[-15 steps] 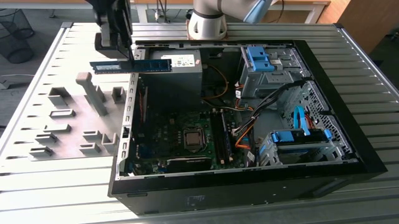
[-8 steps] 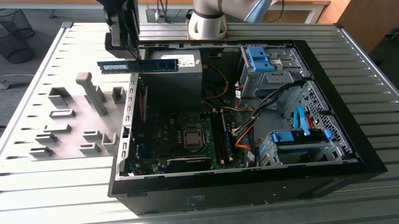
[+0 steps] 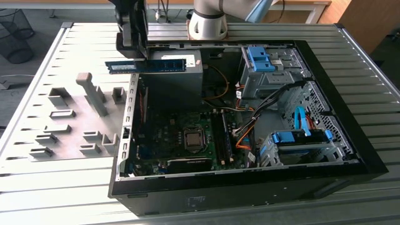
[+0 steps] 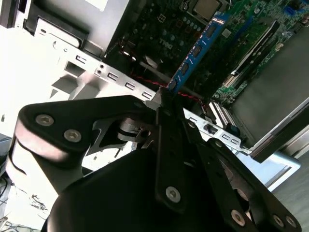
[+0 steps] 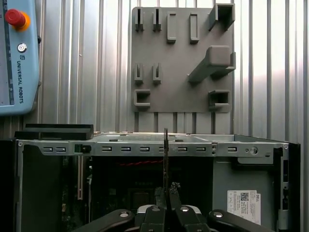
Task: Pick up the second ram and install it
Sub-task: 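Pick up the second ram and move it above second insertion slot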
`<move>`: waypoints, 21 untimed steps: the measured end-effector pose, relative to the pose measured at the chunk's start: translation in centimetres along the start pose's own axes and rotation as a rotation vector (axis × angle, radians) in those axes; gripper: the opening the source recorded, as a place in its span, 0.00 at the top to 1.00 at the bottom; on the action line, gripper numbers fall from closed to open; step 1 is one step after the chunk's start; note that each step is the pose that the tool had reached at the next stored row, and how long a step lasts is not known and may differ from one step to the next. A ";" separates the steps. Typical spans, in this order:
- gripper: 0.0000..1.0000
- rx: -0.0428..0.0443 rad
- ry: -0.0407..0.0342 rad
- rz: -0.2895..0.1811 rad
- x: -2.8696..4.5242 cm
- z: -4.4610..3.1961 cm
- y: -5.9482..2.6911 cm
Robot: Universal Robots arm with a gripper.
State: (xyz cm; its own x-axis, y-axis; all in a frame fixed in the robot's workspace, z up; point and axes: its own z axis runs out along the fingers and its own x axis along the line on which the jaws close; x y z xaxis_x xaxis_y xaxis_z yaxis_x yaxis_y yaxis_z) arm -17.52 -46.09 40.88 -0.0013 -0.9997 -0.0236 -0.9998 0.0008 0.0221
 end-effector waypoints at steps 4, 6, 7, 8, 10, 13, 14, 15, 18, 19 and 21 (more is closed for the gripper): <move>0.86 0.0000 0.0000 0.000 0.00 -0.02 -0.63; 0.86 -0.0001 0.0000 0.000 0.00 -0.02 -0.95; 0.86 0.0000 0.0000 0.000 0.00 -0.02 -1.11; 0.86 0.0000 0.0000 0.000 0.00 -0.03 -1.27; 0.86 0.0000 0.0000 0.000 0.00 -0.04 -1.57; 0.86 0.0000 0.0000 0.000 0.00 -0.05 -2.04; 0.86 0.0000 0.0000 0.000 0.00 -0.05 -2.19; 0.86 0.0000 0.0000 0.000 0.00 -0.05 -2.34; 0.86 0.0000 0.0000 0.000 0.00 -0.06 -2.81; 0.86 0.0000 -0.0001 0.000 -0.01 -0.06 -2.96; 0.86 0.0000 0.0000 0.000 -0.01 -0.07 -3.27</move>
State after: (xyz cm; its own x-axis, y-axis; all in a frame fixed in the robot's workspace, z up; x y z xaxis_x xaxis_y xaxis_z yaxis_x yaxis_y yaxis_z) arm -14.25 -46.09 40.88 -0.0014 -0.9997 -0.0236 -0.9998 0.0008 0.0221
